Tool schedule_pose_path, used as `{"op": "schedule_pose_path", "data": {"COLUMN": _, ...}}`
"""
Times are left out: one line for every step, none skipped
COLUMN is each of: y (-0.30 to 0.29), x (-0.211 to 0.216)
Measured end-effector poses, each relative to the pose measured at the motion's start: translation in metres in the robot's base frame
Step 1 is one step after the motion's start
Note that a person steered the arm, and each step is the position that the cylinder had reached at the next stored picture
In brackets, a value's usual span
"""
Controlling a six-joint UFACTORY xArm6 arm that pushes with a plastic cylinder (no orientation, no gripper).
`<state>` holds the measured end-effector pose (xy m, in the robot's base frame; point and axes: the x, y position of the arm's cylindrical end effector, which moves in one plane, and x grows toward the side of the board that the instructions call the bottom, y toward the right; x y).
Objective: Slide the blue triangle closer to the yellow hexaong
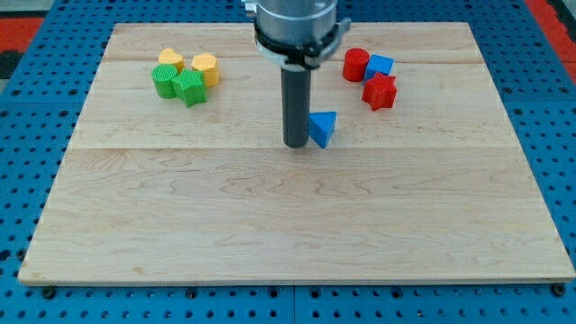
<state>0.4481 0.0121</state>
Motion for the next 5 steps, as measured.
{"op": "schedule_pose_path", "data": {"y": 0.046, "x": -0.01}}
{"op": "schedule_pose_path", "data": {"y": -0.002, "x": -0.036}}
{"op": "schedule_pose_path", "data": {"y": 0.018, "x": -0.032}}
{"op": "schedule_pose_path", "data": {"y": 0.06, "x": -0.035}}
{"op": "schedule_pose_path", "data": {"y": 0.056, "x": -0.059}}
